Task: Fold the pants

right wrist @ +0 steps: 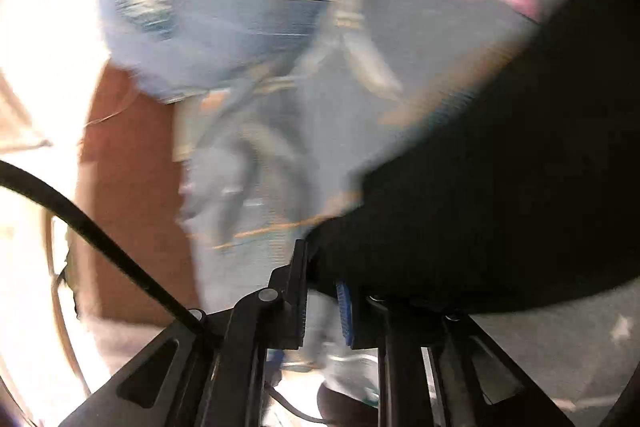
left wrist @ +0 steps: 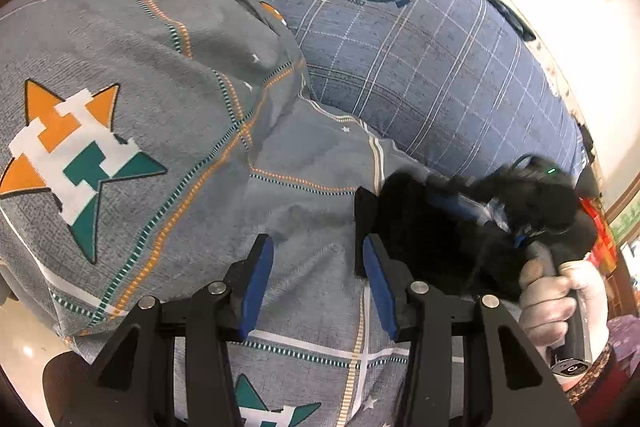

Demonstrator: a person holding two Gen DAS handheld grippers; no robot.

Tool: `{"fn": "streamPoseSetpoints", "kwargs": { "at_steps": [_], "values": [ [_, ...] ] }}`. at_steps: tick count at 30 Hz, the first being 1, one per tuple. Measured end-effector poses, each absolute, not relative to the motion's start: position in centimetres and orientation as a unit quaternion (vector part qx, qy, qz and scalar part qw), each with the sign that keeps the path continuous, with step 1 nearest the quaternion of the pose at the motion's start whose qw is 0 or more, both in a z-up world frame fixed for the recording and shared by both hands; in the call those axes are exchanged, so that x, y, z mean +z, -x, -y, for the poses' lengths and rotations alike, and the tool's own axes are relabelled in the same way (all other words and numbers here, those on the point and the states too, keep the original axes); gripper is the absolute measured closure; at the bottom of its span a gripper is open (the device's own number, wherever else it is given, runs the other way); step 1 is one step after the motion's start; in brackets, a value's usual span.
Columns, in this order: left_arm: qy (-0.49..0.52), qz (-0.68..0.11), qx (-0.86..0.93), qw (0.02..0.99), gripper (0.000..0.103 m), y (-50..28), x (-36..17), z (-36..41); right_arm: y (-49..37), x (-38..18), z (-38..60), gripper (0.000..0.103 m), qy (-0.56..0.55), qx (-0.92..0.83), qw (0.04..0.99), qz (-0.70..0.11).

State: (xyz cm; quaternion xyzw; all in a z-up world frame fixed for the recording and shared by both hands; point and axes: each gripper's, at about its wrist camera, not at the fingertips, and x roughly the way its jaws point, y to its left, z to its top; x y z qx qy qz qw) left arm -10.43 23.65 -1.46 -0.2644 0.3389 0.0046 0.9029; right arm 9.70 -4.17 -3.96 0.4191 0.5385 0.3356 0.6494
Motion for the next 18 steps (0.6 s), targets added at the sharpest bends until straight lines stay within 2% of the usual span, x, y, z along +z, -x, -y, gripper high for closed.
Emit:
{"fn": "streamPoseSetpoints", "kwargs": {
  "at_steps": [2,4,9,13,17,18],
  "values": [
    [0.269,-0.337,0.007,0.902,0.057,10.5,-1.6,-24.0,-9.4,-1.6,3.6,0.090,-0.396,0.385,0.671,-0.494],
    [0.274,-0.336,0.011,0.901,0.057,10.7,-1.8,-24.4,-8.8,-1.1,3.2,0.090,-0.372,0.398,0.682,-0.489],
    [0.281,-0.335,0.023,0.899,0.057,11.0,-1.8,-25.0,-5.4,-6.8,2.4,0.092,-0.307,0.366,0.664,-0.576],
    [0.267,-0.335,0.026,0.903,0.056,10.4,-0.8,-24.2,-3.4,-9.8,2.5,0.090,-0.277,0.355,0.649,-0.613],
    [0.255,-0.332,-0.002,0.908,0.048,7.9,0.7,-21.7,-1.7,-9.0,4.5,0.077,-0.242,0.371,0.661,-0.605],
    [0.248,-0.333,-0.012,0.910,0.043,7.0,1.0,-20.8,-1.4,-8.4,5.4,0.070,-0.233,0.375,0.671,-0.596]
  ]
}}
